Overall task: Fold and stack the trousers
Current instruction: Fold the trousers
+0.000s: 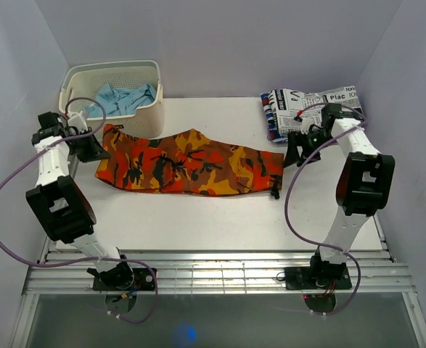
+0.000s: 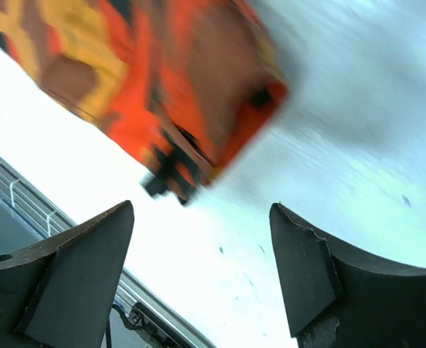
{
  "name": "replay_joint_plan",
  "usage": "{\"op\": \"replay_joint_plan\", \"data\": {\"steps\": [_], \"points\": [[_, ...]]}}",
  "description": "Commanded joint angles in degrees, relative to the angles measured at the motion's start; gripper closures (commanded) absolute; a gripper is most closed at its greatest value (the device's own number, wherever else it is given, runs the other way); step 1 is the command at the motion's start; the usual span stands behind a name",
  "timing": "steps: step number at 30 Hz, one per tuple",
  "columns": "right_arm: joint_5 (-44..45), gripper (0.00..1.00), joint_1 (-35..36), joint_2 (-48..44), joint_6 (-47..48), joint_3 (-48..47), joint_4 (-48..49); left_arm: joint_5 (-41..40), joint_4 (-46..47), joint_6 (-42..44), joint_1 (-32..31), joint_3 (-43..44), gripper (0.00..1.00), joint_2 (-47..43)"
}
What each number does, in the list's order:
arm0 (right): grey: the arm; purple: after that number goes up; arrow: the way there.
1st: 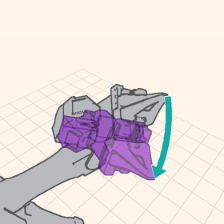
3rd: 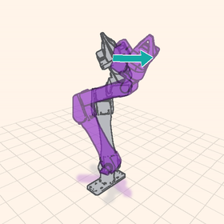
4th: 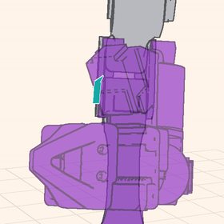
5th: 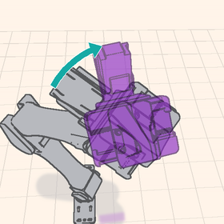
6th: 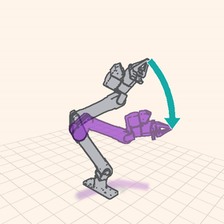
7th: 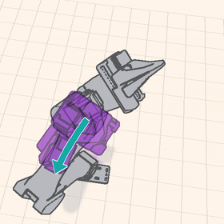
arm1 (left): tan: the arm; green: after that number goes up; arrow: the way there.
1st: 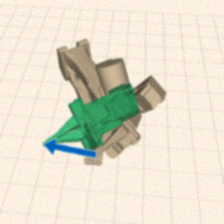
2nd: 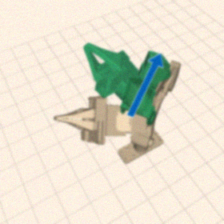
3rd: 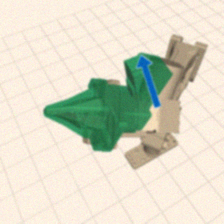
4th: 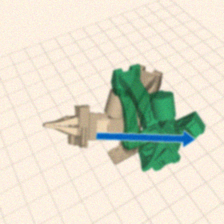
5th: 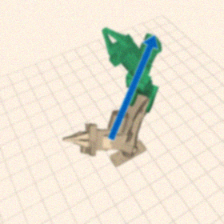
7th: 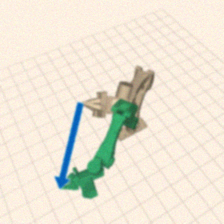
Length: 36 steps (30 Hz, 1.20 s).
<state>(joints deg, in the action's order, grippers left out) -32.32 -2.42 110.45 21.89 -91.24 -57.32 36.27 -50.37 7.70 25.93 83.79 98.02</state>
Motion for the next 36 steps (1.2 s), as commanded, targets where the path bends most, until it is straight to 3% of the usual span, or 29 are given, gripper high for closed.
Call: {"op": "replay_joint_plan", "data": {"steps": [1, 7, 15, 19, 23, 24, 26, 36], "points": [[1.55, 0.19, -4.52, -0.42, -0.09, 4.31, 0.7, -1.73, -6.23, -1.1, -3.15, 1.9, 1.0, -2.74], [-4.86, 0.19, -5.14, 3.27, -5.96, 8.45, 6.33, -5.94, -4.3, -9.26, -14.39, 2.17, 1.0, -8.45], [-10.14, 0.2, -2.52, 7.32, -10.28, 8.97, 12.83, -9.72, -2.89, -18.41, -22.76, 4.8, 1.0, -7.05], [-8.12, 0.37, -0.4, 8.63, -11.25, 10.64, 14.95, -10.26, -1.4, -24.38, -28.55, 5.42, 1.0, -5.04], [-7.15, 0.65, 1.01, 9.6, -12.22, 11.43, 16.19, -10.78, 1.41, -28.44, -33.83, 6.56, 1.0, -3.1], [-7.23, 0.77, 1.36, 9.69, -12.13, 11.35, 16.01, -11.13, 2.46, -29.14, -34.8, 7.43, 1.0, -2.66], [-7.67, 0.92, 1.71, 9.69, -11.87, 11.61, 15.49, -10.43, 4.13, -32.2, -37.61, 8.58, 1.0, -1.26], [-10.93, 0.92, 2.41, 6.18, -8.71, 15.83, 14.08, -16.14, 14.15, -42.93, -52.73, 15.35, 1.0, 7.79]]}}
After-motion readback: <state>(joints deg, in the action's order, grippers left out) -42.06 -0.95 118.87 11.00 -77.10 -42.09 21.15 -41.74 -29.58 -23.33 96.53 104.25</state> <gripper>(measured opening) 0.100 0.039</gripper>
